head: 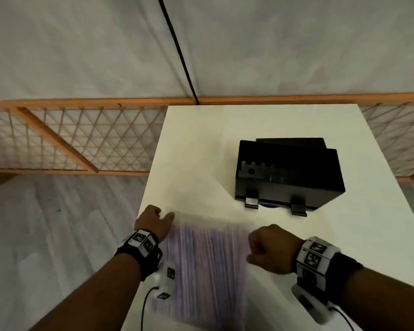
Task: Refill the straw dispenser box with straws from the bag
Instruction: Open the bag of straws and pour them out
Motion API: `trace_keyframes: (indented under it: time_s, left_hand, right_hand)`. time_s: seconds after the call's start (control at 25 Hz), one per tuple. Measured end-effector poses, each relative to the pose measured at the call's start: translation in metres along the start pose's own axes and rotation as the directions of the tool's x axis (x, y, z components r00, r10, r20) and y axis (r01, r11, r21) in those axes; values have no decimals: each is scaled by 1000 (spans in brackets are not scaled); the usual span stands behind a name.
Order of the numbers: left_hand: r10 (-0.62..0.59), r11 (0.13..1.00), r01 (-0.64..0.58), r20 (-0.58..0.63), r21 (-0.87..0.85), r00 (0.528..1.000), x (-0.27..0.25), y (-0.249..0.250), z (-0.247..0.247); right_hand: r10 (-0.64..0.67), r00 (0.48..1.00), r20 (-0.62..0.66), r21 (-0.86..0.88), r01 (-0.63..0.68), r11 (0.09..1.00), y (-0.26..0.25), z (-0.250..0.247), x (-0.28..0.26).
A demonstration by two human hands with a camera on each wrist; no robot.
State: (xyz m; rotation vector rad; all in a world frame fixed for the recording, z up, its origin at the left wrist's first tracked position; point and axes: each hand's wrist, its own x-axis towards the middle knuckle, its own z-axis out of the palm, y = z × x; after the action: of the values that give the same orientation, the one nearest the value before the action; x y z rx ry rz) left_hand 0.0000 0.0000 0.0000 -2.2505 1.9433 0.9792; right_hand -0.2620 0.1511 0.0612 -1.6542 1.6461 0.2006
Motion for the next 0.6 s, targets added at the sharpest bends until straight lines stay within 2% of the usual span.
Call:
trace_keyframes:
  time_s: [0.12,0.2,0.28,0.36,0.44,0.52,0.6]
  left_hand:
    - [-143,983,151,75,-106,987,27,-3,6]
    - [-182,970,199,126,-143,975,41,-3,11]
    - [-171,973,193,168,-126,971,50,-6,16]
    - [-97,977,127,168,-174,981,53,-6,18]
    - [7,956,49,192,-289,981,43,3,14]
    - [133,924,-60,170,-378,976,30,11,8]
    - [189,903,-136,92,-407,978,19,13,-3]
  right_hand:
    - [-57,992,-117,21,60,998,-25,-4,44]
    - [-57,988,-147,56,66,996,-41,-6,76]
    - [-6,981,-193,76,21,997,-54,-4,101]
    - [53,973,-225,100,-31,994,-65,-4,121]
    - [90,979,-183,140,-65,988,-81,-3,137]
    - [36,990,-138,174,-11,985,-99,-2,151]
    - [-60,988,-142,210,89,974,-107,-5,156]
